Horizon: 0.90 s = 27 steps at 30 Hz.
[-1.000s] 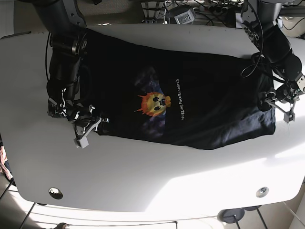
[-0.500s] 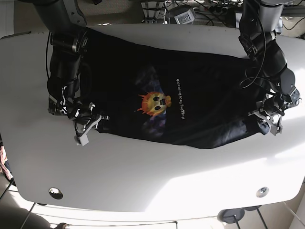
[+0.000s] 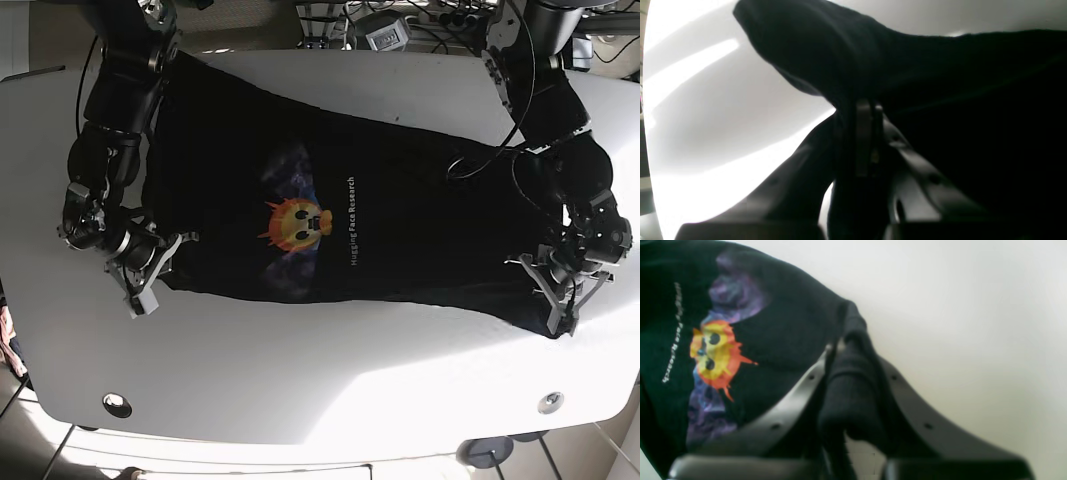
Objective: Fold the T-shirt properly
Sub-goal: 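Lift the shirt with both grippers and flip it over, print down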
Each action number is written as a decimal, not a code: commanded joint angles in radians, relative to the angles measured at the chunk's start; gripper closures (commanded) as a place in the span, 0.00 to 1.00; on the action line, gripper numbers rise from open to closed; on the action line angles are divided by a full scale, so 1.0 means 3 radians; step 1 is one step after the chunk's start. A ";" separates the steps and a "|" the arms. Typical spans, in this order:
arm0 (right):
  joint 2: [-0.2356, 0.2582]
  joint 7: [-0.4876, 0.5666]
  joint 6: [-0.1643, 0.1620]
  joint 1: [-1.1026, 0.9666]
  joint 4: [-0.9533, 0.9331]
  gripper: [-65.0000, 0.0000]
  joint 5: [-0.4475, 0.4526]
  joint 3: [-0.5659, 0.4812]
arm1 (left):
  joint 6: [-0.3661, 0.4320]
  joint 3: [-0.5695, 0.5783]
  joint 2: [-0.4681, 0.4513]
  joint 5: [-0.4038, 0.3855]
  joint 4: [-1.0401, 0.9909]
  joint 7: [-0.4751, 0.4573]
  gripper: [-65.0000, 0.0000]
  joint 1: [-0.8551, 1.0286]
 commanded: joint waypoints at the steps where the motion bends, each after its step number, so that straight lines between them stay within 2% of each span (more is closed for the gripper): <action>1: 0.0154 0.0034 0.0017 0.0356 0.0101 0.97 0.0044 -0.0007 | -0.0002 0.0180 0.0019 -0.0020 0.0076 -0.0071 1.00 -0.0359; 4: 0.0287 0.0008 0.0017 0.0842 -0.0103 0.97 0.0023 -0.0012 | 0.0008 0.0375 0.0024 -0.0025 -0.0211 -0.0071 1.00 -0.0907; 7: 0.0486 0.0008 0.0017 0.1517 -0.0625 0.97 0.0023 -0.0063 | 0.0013 0.0436 0.0101 -0.0015 -0.0717 -0.0101 1.00 -0.1572; 9: 0.0609 0.0034 0.0017 0.1998 -0.0906 0.97 0.0049 -0.0283 | 0.0013 0.0451 0.0106 -0.0010 -0.1049 -0.0306 1.00 -0.1976; 11: 0.0645 0.0034 0.0017 0.2412 -0.0993 0.97 0.0054 -0.0432 | 0.0013 0.0457 0.0106 -0.0010 -0.1300 -0.0459 1.00 -0.2329; 13: 0.0660 0.0008 0.0017 0.2668 -0.0993 0.97 0.0054 -0.0457 | 0.0013 0.0446 0.0096 -0.0010 -0.1397 -0.0464 1.00 -0.2559; 17: 0.0660 -0.0120 0.0017 0.2954 -0.0988 0.97 0.0054 -0.0452 | 0.0013 0.0441 0.0086 -0.0010 -0.1361 -0.0464 1.00 -0.2676; 20: 0.0660 -0.0232 0.0017 0.2739 -0.0783 0.97 0.0192 -0.0427 | 0.0003 0.0436 -0.0022 -0.0031 -0.1249 -0.0459 1.00 -0.2513; 27: 0.0655 -0.0355 0.0017 0.1143 0.0183 0.97 0.0898 -0.0094 | -0.0008 0.0421 -0.0195 -0.0041 -0.0553 -0.0464 1.00 -0.1377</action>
